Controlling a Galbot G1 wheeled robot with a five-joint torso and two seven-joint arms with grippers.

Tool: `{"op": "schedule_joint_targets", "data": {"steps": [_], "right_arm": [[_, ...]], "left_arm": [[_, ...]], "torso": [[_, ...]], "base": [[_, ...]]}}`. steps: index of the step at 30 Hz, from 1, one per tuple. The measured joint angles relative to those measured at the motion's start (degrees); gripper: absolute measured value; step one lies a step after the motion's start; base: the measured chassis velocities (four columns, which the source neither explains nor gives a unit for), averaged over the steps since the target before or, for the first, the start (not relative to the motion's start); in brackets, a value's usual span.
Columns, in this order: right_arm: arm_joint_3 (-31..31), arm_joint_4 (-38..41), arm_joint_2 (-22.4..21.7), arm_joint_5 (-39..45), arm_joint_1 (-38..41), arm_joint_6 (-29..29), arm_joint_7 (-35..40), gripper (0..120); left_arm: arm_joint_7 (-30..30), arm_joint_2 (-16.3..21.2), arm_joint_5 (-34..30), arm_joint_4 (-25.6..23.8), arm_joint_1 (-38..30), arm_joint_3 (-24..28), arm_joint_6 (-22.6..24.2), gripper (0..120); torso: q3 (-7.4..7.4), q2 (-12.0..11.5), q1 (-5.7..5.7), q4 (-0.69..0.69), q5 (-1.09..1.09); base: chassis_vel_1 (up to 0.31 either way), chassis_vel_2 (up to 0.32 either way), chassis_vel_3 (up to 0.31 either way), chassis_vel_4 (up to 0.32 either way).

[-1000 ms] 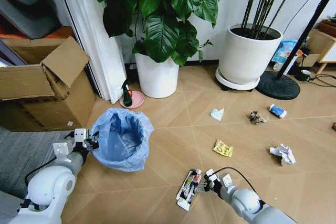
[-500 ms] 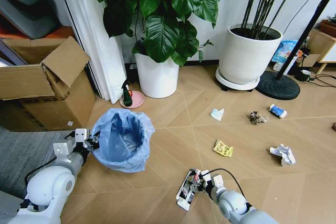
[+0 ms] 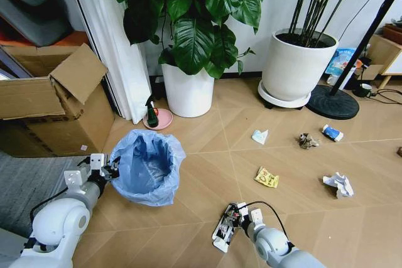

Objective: Pick up the trash bin and place the garbage on the floor into it.

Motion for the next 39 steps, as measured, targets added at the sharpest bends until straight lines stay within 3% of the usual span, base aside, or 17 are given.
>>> {"op": "schedule_joint_targets", "data": {"steps": [5, 8, 17, 25, 39], "right_arm": [[0.04, -0.10, 0.20, -0.19, -0.05, 0.11, 0.03, 43], [0.62, -0.40, 0.52, -0.79, -0.34, 0.47, 0.03, 26], [2.78, -0.33, 0.64, -1.29, -0.83, 1.22, 0.03, 0], [5.76, 3.25, -0.72, -1.31, -0.16, 2.48, 0.11, 0], [7.01, 19.57, -7.83, 3.54, 8.78, 4.36, -0.31, 0]], "left_arm": [[0.07, 0.03, -0.04, 0.04, -0.04, -0.04, -0.02, 0], [0.16, 0.12, -0.06, 0.22, -0.19, -0.08, -0.08, 0], [0.23, 0.13, -0.07, 0.25, -0.33, 0.07, -0.09, 0], [0.10, 0.22, -0.13, 0.13, -0.14, 0.21, 0.12, 0], [-0.10, 0.67, -0.13, 0.21, 0.20, 1.04, 0.47, 0]], "torso": [[0.00, 0.00, 0.00, 0.00, -0.01], [0.00, 0.00, 0.00, 0.00, -0.01], [0.00, 0.00, 0.00, 0.00, -0.01], [0.01, 0.00, 0.00, 0.00, 0.02], [0.00, 0.00, 0.00, -0.01, -0.01]], "base": [[0.000, 0.000, 0.000, 0.000], [0.000, 0.000, 0.000, 0.000], [0.000, 0.000, 0.000, 0.000], [0.000, 0.000, 0.000, 0.000], [0.000, 0.000, 0.000, 0.000]]}}
